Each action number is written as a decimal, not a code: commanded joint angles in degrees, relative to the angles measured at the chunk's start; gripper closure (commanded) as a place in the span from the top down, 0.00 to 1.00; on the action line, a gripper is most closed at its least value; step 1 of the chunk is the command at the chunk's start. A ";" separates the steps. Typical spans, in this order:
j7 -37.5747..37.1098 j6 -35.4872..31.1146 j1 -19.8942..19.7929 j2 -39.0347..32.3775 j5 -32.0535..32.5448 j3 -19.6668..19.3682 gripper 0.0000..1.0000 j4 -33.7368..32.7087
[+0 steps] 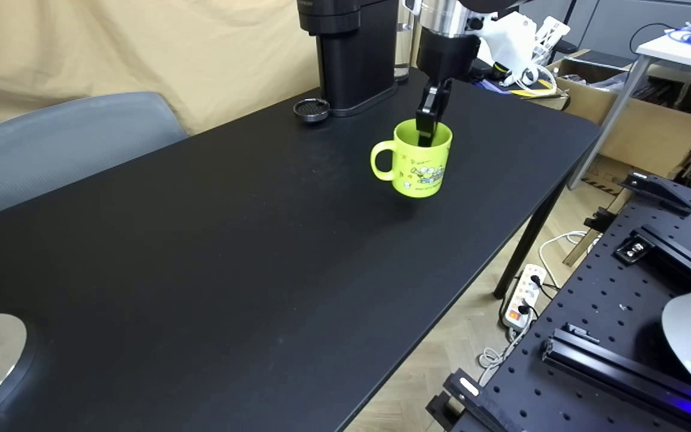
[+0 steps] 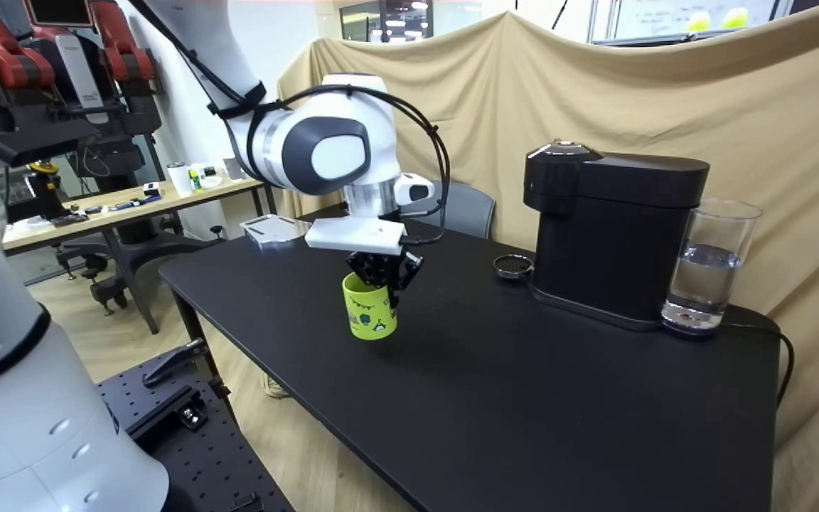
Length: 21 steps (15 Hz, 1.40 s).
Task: Move the mug slightly backward
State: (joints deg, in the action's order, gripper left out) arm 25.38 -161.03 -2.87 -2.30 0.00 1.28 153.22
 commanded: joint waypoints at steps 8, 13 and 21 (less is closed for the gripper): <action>3.92 -3.99 -2.03 -5.50 -5.61 0.73 0.02 0.07; 3.44 -4.75 -3.31 -7.49 -4.69 1.22 0.02 -0.63; 3.15 -5.25 -4.32 -5.59 -5.75 2.84 0.74 -1.28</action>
State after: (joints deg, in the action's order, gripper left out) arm 28.33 -165.96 -5.97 -9.27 -4.46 2.59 152.17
